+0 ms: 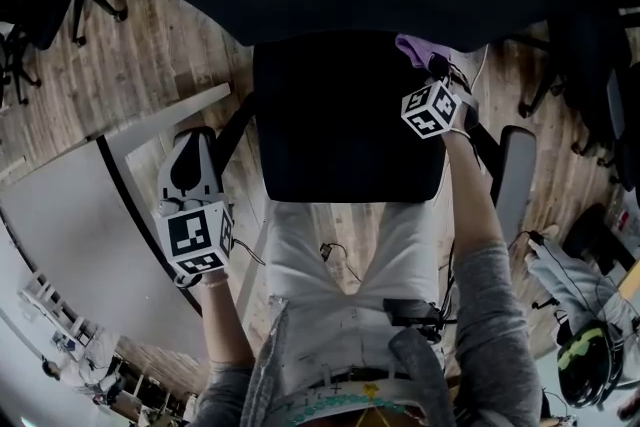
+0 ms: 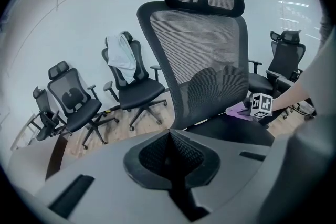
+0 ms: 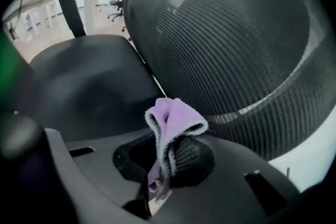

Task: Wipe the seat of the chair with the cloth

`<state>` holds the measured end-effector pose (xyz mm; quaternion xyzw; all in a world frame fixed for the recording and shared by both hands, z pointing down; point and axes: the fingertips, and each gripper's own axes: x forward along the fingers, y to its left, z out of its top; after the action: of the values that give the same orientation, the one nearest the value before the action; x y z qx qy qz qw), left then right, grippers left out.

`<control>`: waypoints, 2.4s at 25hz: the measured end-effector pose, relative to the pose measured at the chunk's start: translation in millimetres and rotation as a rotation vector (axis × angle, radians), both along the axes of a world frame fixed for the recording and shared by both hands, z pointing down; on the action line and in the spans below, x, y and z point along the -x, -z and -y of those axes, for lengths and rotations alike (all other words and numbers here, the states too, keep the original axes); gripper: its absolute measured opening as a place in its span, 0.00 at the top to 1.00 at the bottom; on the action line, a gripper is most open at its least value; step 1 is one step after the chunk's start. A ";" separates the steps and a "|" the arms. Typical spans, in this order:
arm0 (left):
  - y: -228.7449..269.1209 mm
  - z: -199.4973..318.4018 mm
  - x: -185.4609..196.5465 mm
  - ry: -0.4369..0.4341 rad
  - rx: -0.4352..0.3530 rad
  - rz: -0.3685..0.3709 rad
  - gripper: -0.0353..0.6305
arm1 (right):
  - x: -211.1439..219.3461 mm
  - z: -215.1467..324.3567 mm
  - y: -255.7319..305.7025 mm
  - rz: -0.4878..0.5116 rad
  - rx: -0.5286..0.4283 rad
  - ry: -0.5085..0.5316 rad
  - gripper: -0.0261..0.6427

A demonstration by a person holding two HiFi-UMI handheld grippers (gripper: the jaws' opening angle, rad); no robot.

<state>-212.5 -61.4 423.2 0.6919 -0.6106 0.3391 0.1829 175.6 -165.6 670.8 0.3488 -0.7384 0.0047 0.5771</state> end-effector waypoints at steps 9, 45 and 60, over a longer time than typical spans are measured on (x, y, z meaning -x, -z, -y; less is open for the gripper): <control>-1.4 -1.5 -3.3 -0.002 0.003 -0.004 0.93 | 43.8 -36.8 67.2 0.194 -0.163 0.097 0.89; 1.3 -2.9 -6.1 -0.027 -0.008 0.003 0.93 | 332.1 -110.6 4.1 0.229 0.084 0.448 0.89; -0.4 -2.8 -5.7 -0.039 -0.005 0.003 0.93 | 336.1 -112.9 -21.8 0.071 0.120 0.509 0.89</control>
<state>-206.8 -58.6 423.6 0.7037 -0.5980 0.3422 0.1734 -160.5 -52.7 692.6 0.1167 -0.8207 -0.0844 0.5530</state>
